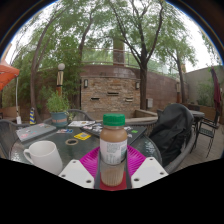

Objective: Pour water

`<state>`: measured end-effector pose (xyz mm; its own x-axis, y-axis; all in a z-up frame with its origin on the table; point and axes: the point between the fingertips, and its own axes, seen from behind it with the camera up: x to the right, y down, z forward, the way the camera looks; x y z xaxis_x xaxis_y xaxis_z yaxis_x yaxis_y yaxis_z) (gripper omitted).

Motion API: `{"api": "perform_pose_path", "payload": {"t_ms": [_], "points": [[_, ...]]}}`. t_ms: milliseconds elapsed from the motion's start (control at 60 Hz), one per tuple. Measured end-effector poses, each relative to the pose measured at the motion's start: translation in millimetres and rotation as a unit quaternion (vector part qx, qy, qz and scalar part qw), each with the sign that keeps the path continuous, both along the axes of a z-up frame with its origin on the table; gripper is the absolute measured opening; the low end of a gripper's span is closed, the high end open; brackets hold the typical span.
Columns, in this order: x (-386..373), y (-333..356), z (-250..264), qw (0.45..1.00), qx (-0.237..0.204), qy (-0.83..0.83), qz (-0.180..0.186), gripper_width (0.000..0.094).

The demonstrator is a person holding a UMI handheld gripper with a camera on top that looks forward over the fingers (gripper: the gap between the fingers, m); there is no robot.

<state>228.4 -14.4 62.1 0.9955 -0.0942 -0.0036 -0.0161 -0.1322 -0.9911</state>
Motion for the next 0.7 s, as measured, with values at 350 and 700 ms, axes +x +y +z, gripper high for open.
{"api": "perform_pose_path", "payload": {"t_ms": [350, 700], "points": [[0.2, -4.0, -4.0, 1.000, -0.014, 0.006, -0.004, 0.0371], [-0.6, -8.3, -3.0, 0.999, -0.044, -0.005, -0.010, 0.0500]]}}
